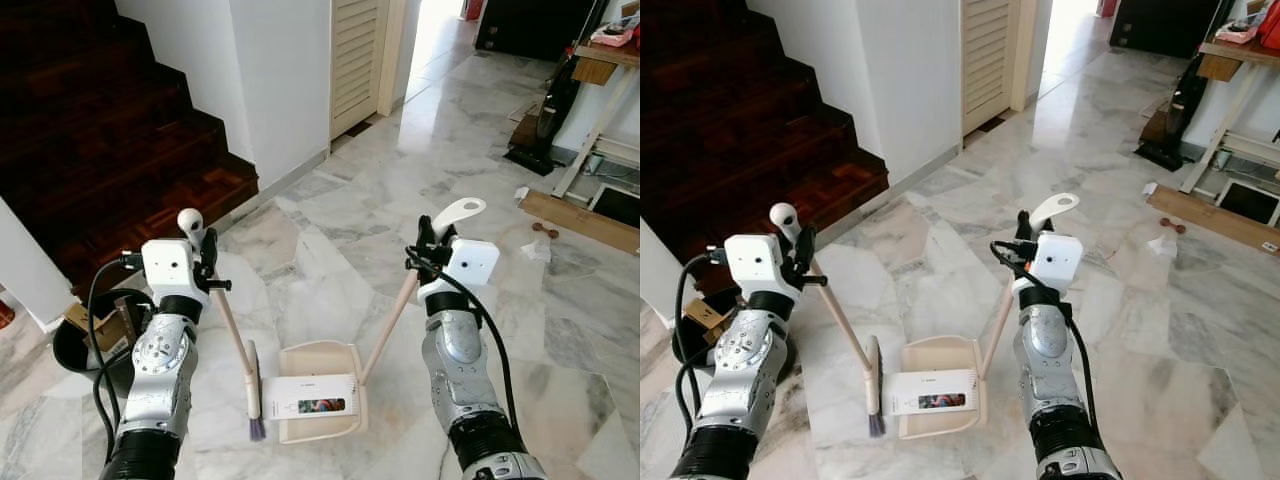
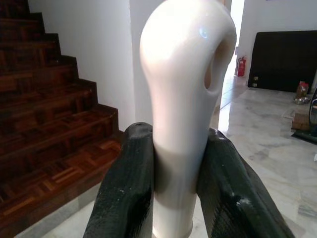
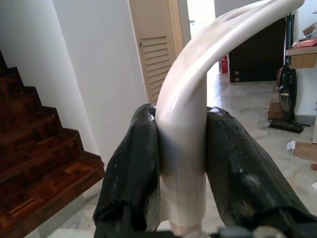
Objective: Sweep floor
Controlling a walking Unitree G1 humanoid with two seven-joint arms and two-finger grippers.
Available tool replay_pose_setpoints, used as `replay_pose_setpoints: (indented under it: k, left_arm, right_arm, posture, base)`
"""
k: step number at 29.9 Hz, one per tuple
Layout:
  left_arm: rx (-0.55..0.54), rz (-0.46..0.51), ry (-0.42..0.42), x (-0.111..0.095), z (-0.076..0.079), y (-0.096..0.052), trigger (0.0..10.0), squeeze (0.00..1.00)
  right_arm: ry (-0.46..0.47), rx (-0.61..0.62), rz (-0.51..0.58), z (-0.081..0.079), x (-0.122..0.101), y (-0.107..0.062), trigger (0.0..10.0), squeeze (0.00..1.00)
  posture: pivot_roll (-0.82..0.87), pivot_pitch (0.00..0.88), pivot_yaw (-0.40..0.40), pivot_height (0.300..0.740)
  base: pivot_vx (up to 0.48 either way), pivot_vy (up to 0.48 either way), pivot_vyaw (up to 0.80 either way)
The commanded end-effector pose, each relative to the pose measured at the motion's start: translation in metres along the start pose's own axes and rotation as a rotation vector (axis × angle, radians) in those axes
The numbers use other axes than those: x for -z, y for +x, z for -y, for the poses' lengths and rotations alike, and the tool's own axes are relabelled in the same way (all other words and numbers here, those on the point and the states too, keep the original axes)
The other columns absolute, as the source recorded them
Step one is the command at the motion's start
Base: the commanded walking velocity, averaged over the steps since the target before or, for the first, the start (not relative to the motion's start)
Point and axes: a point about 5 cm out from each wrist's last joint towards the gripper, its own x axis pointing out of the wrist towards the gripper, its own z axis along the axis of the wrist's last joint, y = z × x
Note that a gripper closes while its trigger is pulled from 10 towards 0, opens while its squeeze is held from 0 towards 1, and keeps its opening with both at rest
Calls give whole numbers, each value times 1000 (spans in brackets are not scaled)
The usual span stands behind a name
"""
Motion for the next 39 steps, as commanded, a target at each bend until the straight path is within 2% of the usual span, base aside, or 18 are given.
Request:
replay_pose_setpoints:
  k: [1, 39]
  left_arm:
    - [0, 53, -3, -13, -1, 3, 10000, 0]
    - [8, 43, -19, -13, 4, 3, 10000, 0]
  right_arm:
    - [46, 2, 45, -5, -11, 6, 10000, 0]
    - [61, 1, 41, -4, -12, 6, 10000, 0]
  posture:
    - [57, 46, 45, 740]
    - [57, 57, 47, 740]
  base:
    - [0, 337, 0]
    - [0, 337, 0]
